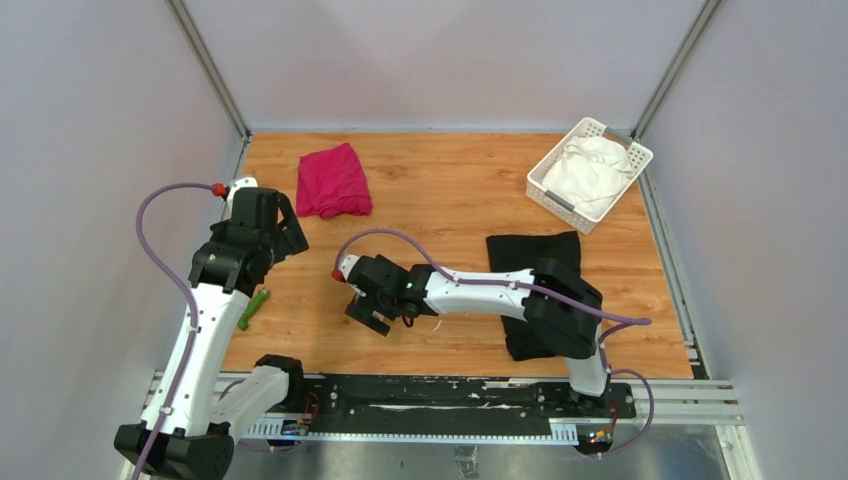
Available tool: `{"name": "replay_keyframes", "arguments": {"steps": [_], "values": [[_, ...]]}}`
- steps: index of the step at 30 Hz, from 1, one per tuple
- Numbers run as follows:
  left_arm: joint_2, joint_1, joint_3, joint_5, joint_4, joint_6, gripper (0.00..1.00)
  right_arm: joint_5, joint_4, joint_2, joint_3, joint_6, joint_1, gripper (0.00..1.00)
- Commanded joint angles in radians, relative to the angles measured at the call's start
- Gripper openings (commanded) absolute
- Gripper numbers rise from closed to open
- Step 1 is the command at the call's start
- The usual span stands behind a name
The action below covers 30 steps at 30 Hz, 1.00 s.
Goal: Install the water faucets
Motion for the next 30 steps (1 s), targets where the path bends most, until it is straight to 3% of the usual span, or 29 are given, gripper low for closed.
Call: {"name": "replay_keyframes", "arguments": {"steps": [1,8,18,26,30], "values": [[-0.003,0.009,0.002,0.044,-0.021,0.011,1.0,0.082,-0.026,0.067,0.077,0.027,-0.004,0.99],[0.024,0.009,0.008,0.038,-0.021,0.01,1.0,0.203,-0.096,0.149,0.131,0.141,-0.056,0.99],[0.116,0.017,0.028,-0.039,-0.042,-0.009,1.0,0.228,-0.106,0.005,-0.037,0.26,-0.291,0.99],[0.258,0.208,0.031,-0.069,-0.047,-0.054,1.0,0.142,-0.077,-0.129,-0.083,0.274,-0.295,0.99],[0.319,0.248,-0.001,-0.237,-0.027,-0.103,1.0,0.136,0.012,-0.247,-0.167,0.264,-0.283,0.99]]}}
